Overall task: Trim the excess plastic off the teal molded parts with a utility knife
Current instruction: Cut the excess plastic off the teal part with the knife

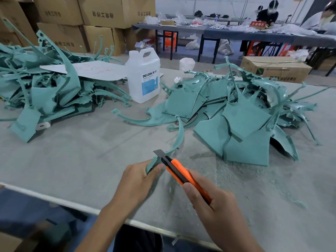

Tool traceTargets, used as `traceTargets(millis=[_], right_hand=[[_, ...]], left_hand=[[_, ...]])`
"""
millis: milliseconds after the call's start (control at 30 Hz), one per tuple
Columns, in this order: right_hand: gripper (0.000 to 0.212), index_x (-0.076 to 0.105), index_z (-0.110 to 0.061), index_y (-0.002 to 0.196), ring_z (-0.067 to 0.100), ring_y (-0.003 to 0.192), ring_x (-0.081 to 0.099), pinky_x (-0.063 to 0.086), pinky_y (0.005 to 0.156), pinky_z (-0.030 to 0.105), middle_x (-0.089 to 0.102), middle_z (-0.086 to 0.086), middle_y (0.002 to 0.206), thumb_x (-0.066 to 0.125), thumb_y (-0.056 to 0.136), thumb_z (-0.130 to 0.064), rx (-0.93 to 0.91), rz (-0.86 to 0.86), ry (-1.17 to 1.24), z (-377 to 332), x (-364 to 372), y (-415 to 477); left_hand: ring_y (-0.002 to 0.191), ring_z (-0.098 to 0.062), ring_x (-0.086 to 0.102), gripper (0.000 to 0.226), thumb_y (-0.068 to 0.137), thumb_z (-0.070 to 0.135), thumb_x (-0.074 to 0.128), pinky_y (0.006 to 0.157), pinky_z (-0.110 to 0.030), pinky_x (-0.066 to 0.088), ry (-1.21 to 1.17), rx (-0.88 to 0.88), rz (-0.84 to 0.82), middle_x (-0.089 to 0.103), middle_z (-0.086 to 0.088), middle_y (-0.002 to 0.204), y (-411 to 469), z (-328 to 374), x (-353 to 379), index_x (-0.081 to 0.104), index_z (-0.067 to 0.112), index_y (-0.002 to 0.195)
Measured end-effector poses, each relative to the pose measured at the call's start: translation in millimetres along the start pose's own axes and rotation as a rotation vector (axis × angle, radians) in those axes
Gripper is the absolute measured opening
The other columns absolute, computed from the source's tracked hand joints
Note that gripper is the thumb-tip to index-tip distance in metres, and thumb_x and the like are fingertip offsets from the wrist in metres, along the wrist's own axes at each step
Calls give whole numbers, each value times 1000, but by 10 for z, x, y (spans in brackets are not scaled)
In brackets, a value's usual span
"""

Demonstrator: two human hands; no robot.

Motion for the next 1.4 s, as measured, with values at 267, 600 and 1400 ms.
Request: traceTargets(millis=[267, 600, 1400], right_hand=[[26, 51, -74, 113, 12, 45, 53, 41, 42, 21, 63, -3, 66, 52, 92, -59, -74, 127, -42, -56, -470, 310], [16, 64, -60, 101, 6, 42, 47, 39, 42, 22, 61, 1, 65, 52, 98, -48, -53, 69, -166, 175, -998, 920], [32, 54, -62, 125, 21, 57, 59, 50, 52, 36, 60, 2, 72, 50, 94, -59, -156, 8, 83, -456, -387, 242]], left_hand=[[51, -5, 35, 59, 81, 72, 61, 49, -26, 31, -92, -2, -48, 43, 11, 54, -136, 350, -523, 62, 14, 71], [104, -28, 71, 46, 85, 42, 77, 77, -53, 59, -679, 128, -158, 70, -20, 119, -374, 456, -1210, 69, 22, 126], [52, -11, 41, 23, 92, 53, 56, 48, -26, 31, 141, 19, 49, 44, 10, 51, 47, 657, -581, 55, 41, 73]])
Point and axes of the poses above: each hand's wrist, its own y-axis towards the middle knuckle, its own x-axis out of the palm, z = x × y, the point moved 4 cm from there along y, towards the middle knuckle
